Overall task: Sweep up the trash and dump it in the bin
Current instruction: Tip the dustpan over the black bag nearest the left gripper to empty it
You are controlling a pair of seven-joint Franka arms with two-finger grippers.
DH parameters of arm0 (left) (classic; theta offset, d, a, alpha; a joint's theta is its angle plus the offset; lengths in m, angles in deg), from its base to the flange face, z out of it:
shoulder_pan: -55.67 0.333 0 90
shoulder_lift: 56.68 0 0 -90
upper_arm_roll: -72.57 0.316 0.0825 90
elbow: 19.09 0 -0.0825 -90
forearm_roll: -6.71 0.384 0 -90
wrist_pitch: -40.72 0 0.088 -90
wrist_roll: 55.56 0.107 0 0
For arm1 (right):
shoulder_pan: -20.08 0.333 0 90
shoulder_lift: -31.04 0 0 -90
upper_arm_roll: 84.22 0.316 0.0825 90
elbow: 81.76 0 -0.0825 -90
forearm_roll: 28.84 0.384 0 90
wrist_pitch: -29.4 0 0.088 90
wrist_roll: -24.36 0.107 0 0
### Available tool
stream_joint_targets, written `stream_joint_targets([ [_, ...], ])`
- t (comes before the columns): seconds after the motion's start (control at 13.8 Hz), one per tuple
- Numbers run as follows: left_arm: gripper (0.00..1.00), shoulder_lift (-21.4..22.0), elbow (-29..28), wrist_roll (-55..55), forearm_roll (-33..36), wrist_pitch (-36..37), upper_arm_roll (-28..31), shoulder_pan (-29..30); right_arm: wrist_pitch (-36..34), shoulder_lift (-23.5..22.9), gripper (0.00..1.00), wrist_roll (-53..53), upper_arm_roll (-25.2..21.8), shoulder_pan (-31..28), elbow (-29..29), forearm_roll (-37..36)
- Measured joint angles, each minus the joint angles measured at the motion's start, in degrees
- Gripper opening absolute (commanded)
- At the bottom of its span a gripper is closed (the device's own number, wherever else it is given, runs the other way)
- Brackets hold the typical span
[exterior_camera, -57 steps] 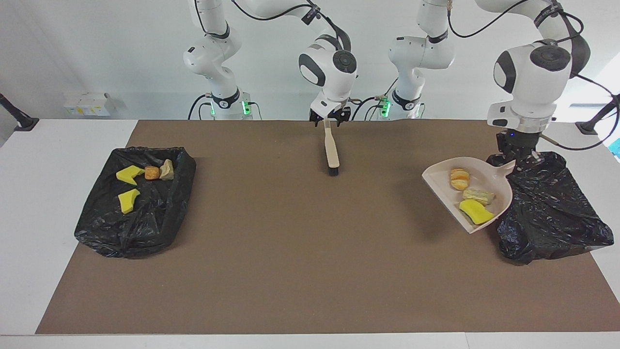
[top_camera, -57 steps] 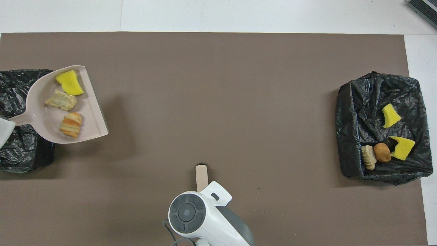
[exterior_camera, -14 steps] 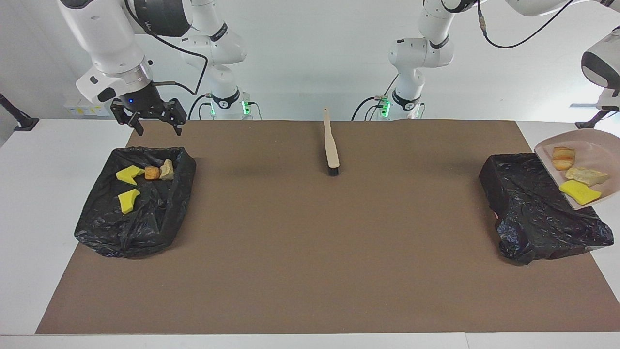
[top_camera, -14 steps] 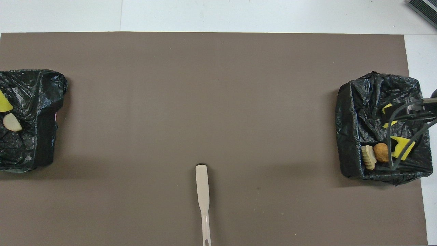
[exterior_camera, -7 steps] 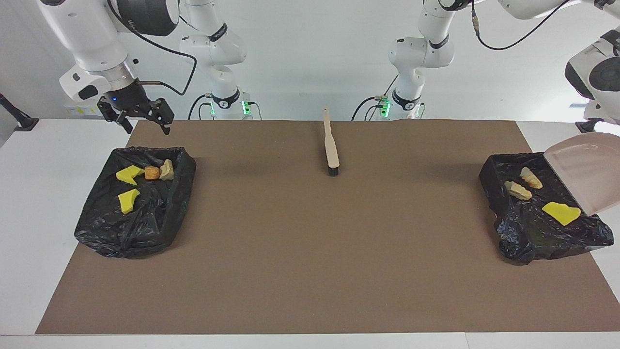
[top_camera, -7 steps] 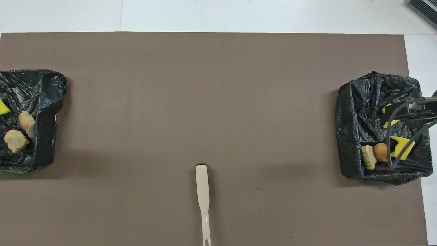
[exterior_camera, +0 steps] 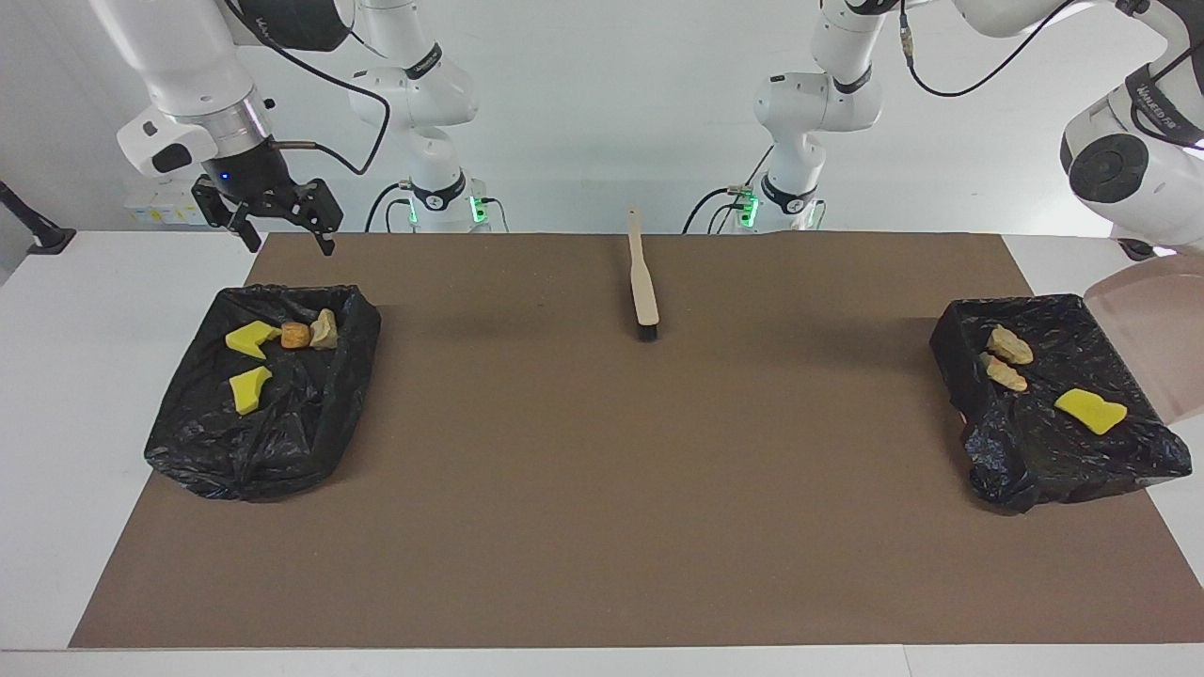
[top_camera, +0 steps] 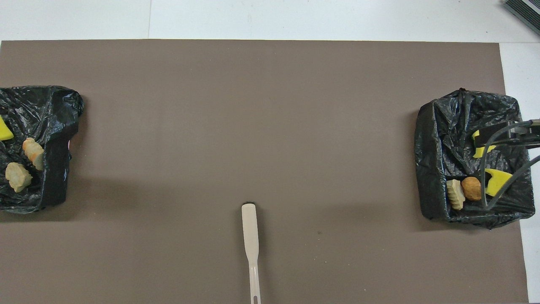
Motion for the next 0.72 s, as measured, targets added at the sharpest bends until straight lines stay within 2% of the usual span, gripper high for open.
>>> stream_joint_targets([
  [0.43,0.0,2.2,0.0,-3.4,0.6,4.0,-5.6,0.0,0.0,0.0,1.0,0.0,0.0,0.0,0.0,0.0],
  [0.72,0.0,2.3,-0.2,-6.2,-5.8,6.1,-9.6,0.0,0.0,0.0,1.0,0.0,0.0,0.0,0.0,0.0],
])
